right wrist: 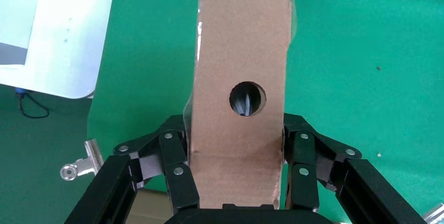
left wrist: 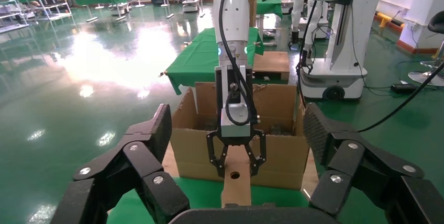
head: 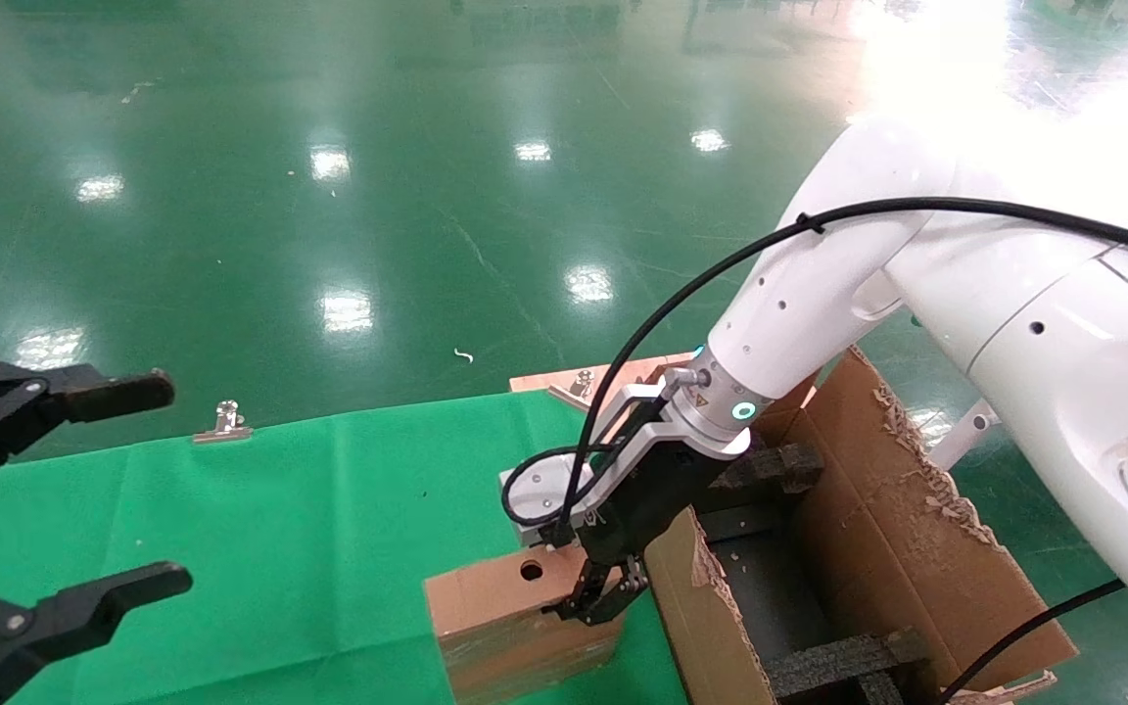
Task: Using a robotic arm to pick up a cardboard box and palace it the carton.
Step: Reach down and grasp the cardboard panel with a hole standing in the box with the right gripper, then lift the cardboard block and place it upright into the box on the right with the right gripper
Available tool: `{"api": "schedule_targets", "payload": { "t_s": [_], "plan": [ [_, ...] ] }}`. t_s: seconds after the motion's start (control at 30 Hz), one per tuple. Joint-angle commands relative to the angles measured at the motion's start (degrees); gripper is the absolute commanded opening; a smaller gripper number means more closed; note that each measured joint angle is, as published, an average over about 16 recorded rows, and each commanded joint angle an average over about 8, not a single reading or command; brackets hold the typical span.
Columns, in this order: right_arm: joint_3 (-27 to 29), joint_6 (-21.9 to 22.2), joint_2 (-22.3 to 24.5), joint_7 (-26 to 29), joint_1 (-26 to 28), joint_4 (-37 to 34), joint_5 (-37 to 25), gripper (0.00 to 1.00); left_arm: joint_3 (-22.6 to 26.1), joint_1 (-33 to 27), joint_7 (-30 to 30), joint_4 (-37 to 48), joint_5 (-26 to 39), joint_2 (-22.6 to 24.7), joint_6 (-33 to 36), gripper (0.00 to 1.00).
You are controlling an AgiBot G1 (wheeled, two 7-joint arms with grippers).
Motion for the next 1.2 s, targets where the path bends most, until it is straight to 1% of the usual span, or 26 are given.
{"api": "schedule_targets", "payload": {
  "t_s": [0.03,0.2,0.3,0.4,0.7,0.87,1.03,1.2],
  "plan": [
    [0.0,-0.1,0.0,0.0,0.0,0.0,0.0,0.00,0.0,0.0,0.0,0.0,0.0,0.0,0.0,1.00],
    [0.1,0.4,0.3,0.1,0.4,0.0,0.3,0.00,0.0,0.0,0.0,0.0,0.0,0.0,0.0,1.00],
    [0.5,0.5,1.0,0.1,2.3,-0.3,1.0,0.00,0.0,0.0,0.0,0.0,0.0,0.0,0.0,1.00],
    [0.9,0.3,1.9,0.0,5.8,-1.0,2.1,0.00,0.0,0.0,0.0,0.0,0.0,0.0,0.0,1.00],
    [-0.2,-0.3,4.1,-1.8,19.4,-4.4,4.5,0.00,0.0,0.0,0.0,0.0,0.0,0.0,0.0,1.00],
    [-2.0,-0.5,5.4,-2.9,24.2,-6.2,6.5,0.00,0.0,0.0,0.0,0.0,0.0,0.0,0.0,1.00],
    [-4.9,-0.4,8.2,-3.0,26.7,-7.3,7.5,0.00,0.0,0.0,0.0,0.0,0.0,0.0,0.0,1.00],
    [-8.4,-0.5,13.2,-1.8,29.5,-6.8,7.0,0.00,0.0,0.0,0.0,0.0,0.0,0.0,0.0,1.00]
  ]
}}
